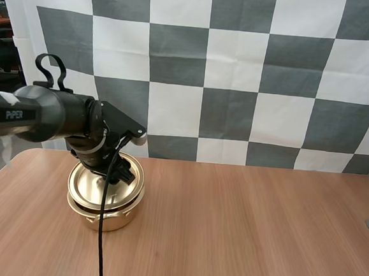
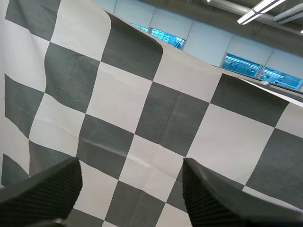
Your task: Open the pot, put the car inside, and close it
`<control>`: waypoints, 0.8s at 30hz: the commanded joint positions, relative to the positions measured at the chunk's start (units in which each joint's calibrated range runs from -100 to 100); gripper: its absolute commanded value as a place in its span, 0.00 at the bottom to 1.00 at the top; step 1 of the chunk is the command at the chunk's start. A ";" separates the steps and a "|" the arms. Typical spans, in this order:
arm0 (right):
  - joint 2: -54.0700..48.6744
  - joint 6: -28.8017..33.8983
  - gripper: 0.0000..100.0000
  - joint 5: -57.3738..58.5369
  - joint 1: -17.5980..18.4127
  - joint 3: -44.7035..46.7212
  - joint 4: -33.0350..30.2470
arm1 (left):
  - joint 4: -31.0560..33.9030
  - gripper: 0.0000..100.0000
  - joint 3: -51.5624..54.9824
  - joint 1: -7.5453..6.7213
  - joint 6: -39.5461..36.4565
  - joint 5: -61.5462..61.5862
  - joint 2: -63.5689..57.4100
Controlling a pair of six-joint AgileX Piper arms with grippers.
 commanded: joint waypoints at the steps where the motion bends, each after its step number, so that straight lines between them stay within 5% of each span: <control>1: -0.02 0.06 1.00 0.00 -0.02 0.02 0.01 | 1.26 1.00 -0.03 0.00 -0.01 -0.59 -0.54; 24: -0.02 -0.25 1.00 0.00 -0.02 0.02 -0.38 | 3.63 1.00 -0.03 0.07 4.53 6.62 -0.67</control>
